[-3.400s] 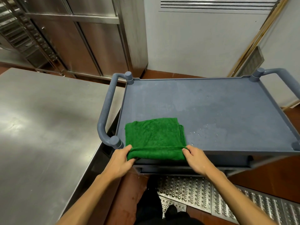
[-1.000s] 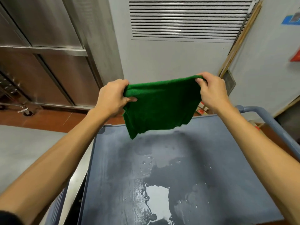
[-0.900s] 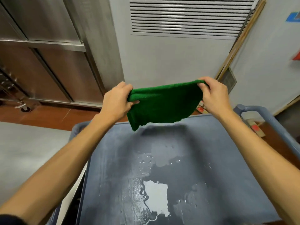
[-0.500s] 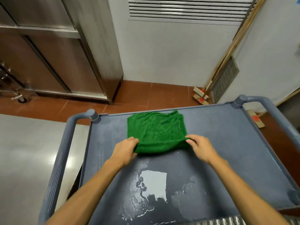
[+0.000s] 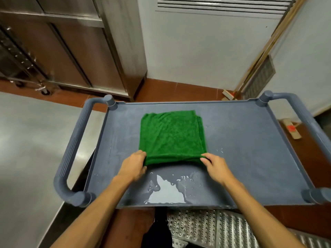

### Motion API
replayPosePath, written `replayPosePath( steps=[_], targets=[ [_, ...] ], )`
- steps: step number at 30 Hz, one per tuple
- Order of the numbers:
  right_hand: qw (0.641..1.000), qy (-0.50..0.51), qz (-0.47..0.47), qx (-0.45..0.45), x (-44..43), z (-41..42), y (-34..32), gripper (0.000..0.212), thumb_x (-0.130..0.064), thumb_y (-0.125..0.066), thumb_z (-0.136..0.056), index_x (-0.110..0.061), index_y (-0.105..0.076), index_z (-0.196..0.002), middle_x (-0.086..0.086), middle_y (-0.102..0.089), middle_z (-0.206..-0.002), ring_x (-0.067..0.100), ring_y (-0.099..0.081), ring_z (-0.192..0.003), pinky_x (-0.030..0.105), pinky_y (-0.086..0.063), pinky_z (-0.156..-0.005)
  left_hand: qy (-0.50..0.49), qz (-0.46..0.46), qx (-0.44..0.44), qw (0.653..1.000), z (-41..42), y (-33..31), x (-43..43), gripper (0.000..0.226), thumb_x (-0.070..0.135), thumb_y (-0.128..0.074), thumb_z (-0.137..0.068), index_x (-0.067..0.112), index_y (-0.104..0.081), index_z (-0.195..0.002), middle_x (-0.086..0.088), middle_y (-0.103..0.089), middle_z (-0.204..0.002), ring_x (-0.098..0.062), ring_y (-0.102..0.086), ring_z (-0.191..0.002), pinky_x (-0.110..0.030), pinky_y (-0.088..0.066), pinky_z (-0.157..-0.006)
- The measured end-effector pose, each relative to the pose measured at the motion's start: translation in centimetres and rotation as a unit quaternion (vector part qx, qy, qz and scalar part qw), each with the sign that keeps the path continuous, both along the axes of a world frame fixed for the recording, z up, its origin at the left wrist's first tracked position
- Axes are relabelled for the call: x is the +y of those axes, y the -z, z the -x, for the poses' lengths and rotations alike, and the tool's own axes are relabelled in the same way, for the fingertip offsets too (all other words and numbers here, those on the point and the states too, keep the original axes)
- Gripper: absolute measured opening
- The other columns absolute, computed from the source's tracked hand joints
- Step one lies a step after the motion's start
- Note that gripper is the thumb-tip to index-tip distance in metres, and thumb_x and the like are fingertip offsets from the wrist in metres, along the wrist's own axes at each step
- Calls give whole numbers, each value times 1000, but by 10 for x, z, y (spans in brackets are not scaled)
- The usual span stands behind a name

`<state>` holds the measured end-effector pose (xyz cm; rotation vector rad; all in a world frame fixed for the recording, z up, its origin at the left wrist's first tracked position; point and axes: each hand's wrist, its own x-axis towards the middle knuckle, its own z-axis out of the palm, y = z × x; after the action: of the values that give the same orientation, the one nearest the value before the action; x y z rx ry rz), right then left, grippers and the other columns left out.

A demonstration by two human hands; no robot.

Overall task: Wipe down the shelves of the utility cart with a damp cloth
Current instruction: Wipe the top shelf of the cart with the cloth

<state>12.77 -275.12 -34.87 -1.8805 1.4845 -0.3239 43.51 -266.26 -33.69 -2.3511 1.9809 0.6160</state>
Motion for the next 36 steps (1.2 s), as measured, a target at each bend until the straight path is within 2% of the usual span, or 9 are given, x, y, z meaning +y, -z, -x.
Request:
replayPosePath(
  steps=[4, 10, 16, 21, 27, 33, 36],
  targets=[
    [1000, -11, 0, -5, 25, 14, -1, 23, -19, -58, -98, -8, -70, -114, 11, -72, -114, 29, -65, -108, 29, -44, -89, -15, 11, 2, 1000, 14, -3, 33, 25, 13, -61, -85, 9, -52, -109, -13, -60, -117, -36, -58, -111, -42, -48, -83],
    [999, -29, 12, 6, 57, 29, -9, 23, -22, -57, -99, -9, -70, -112, 12, -73, -111, 31, -65, -105, 28, -41, -80, -21, 34, 16, 999, 28, -8, 71, 21, 12, -58, -84, 10, -48, -103, -19, -65, -111, -42, -60, -102, -45, -50, -75],
    [999, -43, 21, 1, 83, 41, -19, 23, -25, -53, -100, -9, -70, -104, 11, -73, -95, 31, -64, -91, 31, -38, -70, -37, 38, 33, 998, 39, -12, 106, 27, 23, -60, -93, 7, -46, -110, -22, -66, -110, -44, -60, -101, -45, -48, -75],
    [998, -54, 19, 3, 101, 50, -28, 24, -28, -51, -101, -11, -68, -98, 9, -69, -85, 27, -61, -82, 33, -41, -69, -43, 53, 66, 995, 47, -23, 130, 32, 32, -59, -96, 8, -46, -112, -21, -68, -105, -43, -61, -98, -44, -48, -74],
    [998, -62, 16, -17, 120, 64, -40, 29, -33, -50, -102, -11, -64, -89, 7, -64, -73, 24, -59, -74, 36, -44, -69, -48, 57, 118, 990, 56, -34, 155, 24, 33, -57, -96, 15, -42, -102, -13, -67, -91, -36, -61, -89, -44, -47, -73],
    [998, -64, 15, -23, 135, 78, -44, 30, -36, -48, -101, -16, -61, -84, 5, -62, -71, 23, -58, -72, 36, -45, -68, -56, 50, 149, 986, 68, -41, 169, 21, 33, -56, -96, 21, -40, -96, -5, -66, -86, -27, -61, -83, -46, -48, -77],
    [997, -63, 19, -33, 139, 81, -48, 30, -37, -47, -102, -17, -60, -83, 4, -61, -70, 22, -57, -71, 36, -45, -67, -57, 50, 162, 984, 71, -46, 173, 23, 41, -53, -93, 21, -42, -99, -4, -67, -88, -25, -62, -85, -47, -49, -79]
  ],
)
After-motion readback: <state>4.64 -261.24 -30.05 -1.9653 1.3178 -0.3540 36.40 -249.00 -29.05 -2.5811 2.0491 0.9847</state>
